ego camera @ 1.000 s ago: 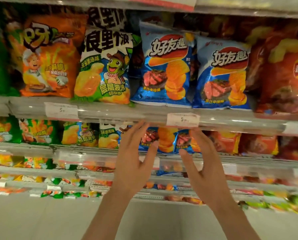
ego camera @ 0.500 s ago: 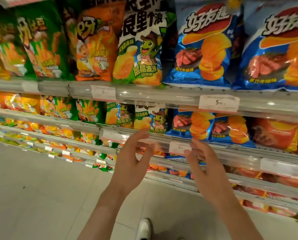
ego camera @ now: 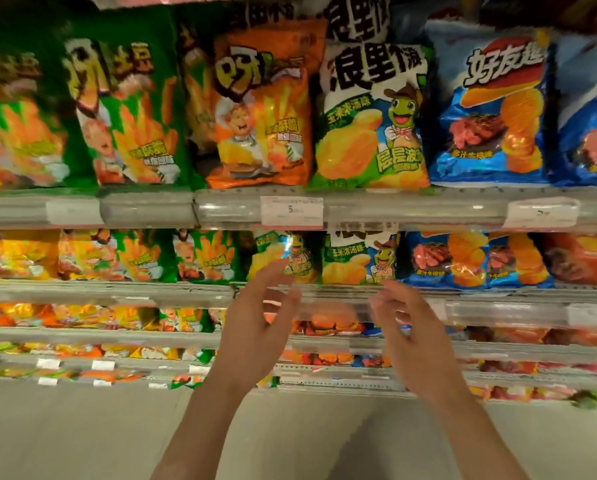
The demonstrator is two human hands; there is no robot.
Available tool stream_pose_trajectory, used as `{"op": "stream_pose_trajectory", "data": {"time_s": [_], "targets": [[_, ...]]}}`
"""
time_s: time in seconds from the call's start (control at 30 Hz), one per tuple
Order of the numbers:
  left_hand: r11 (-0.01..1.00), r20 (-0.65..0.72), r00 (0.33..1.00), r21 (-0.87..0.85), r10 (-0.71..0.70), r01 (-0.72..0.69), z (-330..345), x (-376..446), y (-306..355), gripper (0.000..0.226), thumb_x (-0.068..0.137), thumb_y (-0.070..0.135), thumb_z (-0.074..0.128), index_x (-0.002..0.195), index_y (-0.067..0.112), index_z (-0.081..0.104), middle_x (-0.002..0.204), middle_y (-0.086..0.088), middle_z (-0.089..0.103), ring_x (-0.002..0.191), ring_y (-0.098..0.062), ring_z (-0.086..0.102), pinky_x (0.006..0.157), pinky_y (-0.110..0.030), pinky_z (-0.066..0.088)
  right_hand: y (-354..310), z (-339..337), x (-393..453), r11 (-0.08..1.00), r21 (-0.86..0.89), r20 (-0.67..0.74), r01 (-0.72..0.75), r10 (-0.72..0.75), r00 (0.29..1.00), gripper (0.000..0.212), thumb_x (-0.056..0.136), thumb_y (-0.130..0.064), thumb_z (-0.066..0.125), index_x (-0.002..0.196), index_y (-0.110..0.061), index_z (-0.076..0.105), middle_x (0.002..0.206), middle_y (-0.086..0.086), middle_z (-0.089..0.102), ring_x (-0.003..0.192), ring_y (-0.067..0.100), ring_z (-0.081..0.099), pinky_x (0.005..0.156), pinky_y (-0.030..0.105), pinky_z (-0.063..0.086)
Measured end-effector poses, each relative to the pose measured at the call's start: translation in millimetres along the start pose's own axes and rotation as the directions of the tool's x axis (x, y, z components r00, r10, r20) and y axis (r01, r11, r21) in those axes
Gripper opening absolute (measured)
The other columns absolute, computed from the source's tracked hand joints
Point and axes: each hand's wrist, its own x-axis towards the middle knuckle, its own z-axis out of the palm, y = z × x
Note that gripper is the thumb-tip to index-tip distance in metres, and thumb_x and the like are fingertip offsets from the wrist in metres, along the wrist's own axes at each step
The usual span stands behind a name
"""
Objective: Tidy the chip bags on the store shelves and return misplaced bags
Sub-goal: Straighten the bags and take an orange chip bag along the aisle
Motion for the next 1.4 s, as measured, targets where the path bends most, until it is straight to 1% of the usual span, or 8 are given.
{"op": "stream_pose_trajectory", "data": {"time_s": [0.2,0.47,0.67,0.87,1.07,1.17,1.27,1.4], "targets": [[0.999,0.012,0.999,-0.014,0.052,-0.052,-71.3,22.9,-23.2,0.042,0.098,0.040,0.059,0.139,0.039,0.052,0.115,0.022,0.067,0.098,0.004,0.065,0.076,-0.013,0.052,-51.0,61.0,-15.2,0.994,-0.103,-0.087,0.036,-0.045,0.995,0.065,0.085,-0.069,0.044,0.139,-0.033,0.053,0.132,-0.012,0.062,0.123,0.008,0.057,0.107,0.036,0.047],[0.975,-0.125,0.969,-0.039,0.214,-0.220,-101.9,61.7,7.0,0.034,0.100,0.029,0.061,0.134,0.029,0.056,0.114,0.014,0.067,0.100,0.007,0.063,0.079,-0.006,0.050,-121.3,64.8,7.5,0.935,-0.266,-0.245,0.236,-0.303,0.921,0.040,0.097,-0.051,0.052,0.135,-0.038,0.050,0.128,-0.013,0.054,0.111,-0.004,0.055,0.098,0.031,0.048],[0.931,-0.216,0.910,0.175,0.352,-0.319,-100.4,116.3,47.9,0.045,0.101,0.025,0.058,0.144,0.016,0.048,0.140,-0.009,0.049,0.131,-0.023,0.047,0.111,-0.043,0.043,-168.6,60.6,63.4,0.805,-0.487,-0.243,0.339,-0.497,0.833,0.058,0.100,-0.050,0.049,0.147,-0.016,0.044,0.137,0.005,0.050,0.123,0.022,0.053,0.100,0.032,0.045],[0.988,-0.080,0.990,0.107,0.119,-0.110,-89.9,155.1,62.2,0.068,0.103,0.037,0.050,0.160,0.023,0.016,0.160,-0.014,0.033,0.146,-0.033,0.036,0.114,-0.043,0.034,-192.0,66.3,111.4,0.717,-0.653,-0.182,0.243,-0.461,0.869,0.069,0.100,-0.050,0.050,0.151,-0.006,0.039,0.143,0.017,0.055,0.132,0.035,0.049,0.112,0.047,0.037],[0.994,-0.022,0.998,0.095,0.065,-0.063,-93.8,172.9,62.3,0.075,0.093,0.056,0.055,0.155,0.037,0.019,0.149,-0.006,0.048,0.130,-0.033,0.055,0.106,-0.052,0.047,-192.8,65.7,123.9,0.797,-0.549,-0.182,0.251,-0.407,0.895,0.067,0.100,-0.051,0.051,0.151,-0.008,0.042,0.142,0.013,0.059,0.130,0.035,0.047,0.110,0.045,0.036],[0.988,-0.058,0.990,0.094,0.128,-0.122,-94.7,179.5,61.1,0.077,0.089,0.058,0.060,0.156,0.042,0.025,0.144,-0.003,0.053,0.126,-0.026,0.057,0.109,-0.044,0.047,-190.1,62.5,125.9,0.846,-0.465,-0.199,0.260,-0.387,0.900,0.067,0.099,-0.052,0.052,0.149,-0.009,0.044,0.139,0.012,0.061,0.128,0.035,0.050,0.110,0.050,0.040],[0.959,-0.135,0.960,0.179,0.245,-0.220,-92.7,176.5,73.2,0.075,0.096,0.050,0.060,0.160,0.041,0.022,0.146,-0.005,0.051,0.130,-0.026,0.051,0.095,-0.027,0.041,-191.7,59.2,124.0,0.891,-0.335,-0.236,0.306,-0.394,0.889,0.056,0.100,-0.050,0.052,0.142,-0.014,0.052,0.109,0.000,0.067,0.106,0.028,0.063,0.095,0.052,0.050],[0.912,-0.188,0.923,0.309,0.336,-0.270,-96.8,172.5,93.6,0.076,0.095,0.055,0.058,0.160,0.043,0.020,0.134,-0.013,0.052,0.120,-0.034,0.057,0.087,-0.037,0.051,-197.5,57.0,119.0,0.926,-0.190,-0.248,0.325,-0.366,0.897,0.043,0.103,-0.047,0.049,0.139,-0.023,0.052,0.096,-0.011,0.068,0.093,0.014,0.065,0.083,0.037,0.054]]}}
